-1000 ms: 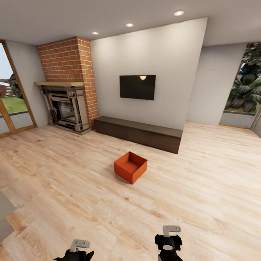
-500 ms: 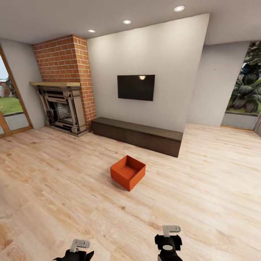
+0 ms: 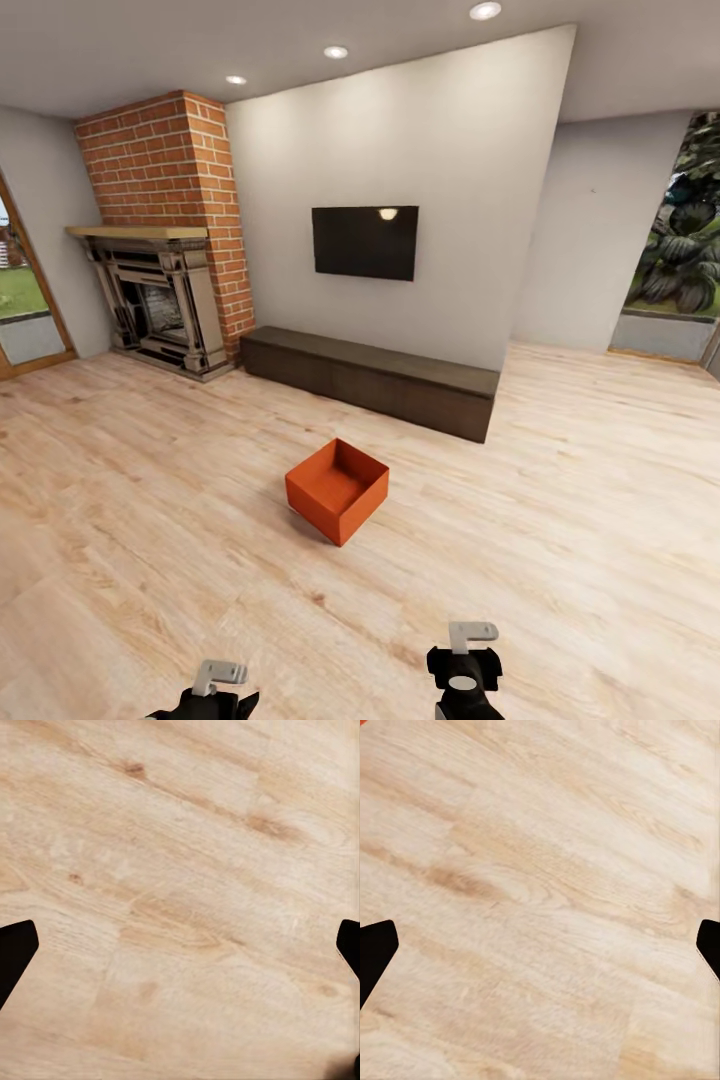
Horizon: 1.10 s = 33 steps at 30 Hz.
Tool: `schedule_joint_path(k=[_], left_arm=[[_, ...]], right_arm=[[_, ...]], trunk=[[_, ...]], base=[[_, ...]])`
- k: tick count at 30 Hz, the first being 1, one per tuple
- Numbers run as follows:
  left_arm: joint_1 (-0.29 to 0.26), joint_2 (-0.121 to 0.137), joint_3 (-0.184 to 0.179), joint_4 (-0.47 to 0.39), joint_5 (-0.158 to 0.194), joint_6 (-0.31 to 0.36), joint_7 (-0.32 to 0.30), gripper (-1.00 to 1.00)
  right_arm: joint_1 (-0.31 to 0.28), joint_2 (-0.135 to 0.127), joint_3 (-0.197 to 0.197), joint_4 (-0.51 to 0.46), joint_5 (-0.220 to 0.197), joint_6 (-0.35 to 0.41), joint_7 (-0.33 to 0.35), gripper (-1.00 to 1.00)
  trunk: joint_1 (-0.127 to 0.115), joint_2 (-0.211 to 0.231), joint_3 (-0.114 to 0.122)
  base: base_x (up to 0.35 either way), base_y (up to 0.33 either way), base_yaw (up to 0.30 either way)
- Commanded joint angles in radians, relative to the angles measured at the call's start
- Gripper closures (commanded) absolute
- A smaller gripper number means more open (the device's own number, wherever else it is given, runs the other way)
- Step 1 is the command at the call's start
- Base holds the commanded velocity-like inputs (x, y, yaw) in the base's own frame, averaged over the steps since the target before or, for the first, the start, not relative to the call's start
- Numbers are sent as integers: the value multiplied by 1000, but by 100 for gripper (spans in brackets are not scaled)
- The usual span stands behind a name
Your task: Move the two storage containers from the living room to the garage. In the garage, place one container on the floor and stack the other container on top of it (either order is fine).
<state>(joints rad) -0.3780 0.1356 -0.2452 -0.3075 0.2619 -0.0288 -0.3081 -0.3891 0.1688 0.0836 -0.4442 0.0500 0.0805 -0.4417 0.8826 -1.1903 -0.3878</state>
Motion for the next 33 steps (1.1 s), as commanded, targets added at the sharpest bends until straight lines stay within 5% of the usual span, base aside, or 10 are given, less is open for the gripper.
schedule_joint_path(k=[1,11,33], left_arm=[[-1,1,-8,1,10,-3,-1,-100],[-1,1,-8,1,10,-3,0,-100],[-1,1,-8,1,10,-3,0,-100]], right_arm=[[-1,0,5,-1,5,8,-6,-100],[-1,0,5,-1,5,8,-6,-100],[-1,0,4,-1,5,8,-6,-100]], trunk=[[0,-1,-1],[0,-1,-1],[0,-1,-1]], base=[[264,-246,0],[263,-247,18],[263,-247,192]])
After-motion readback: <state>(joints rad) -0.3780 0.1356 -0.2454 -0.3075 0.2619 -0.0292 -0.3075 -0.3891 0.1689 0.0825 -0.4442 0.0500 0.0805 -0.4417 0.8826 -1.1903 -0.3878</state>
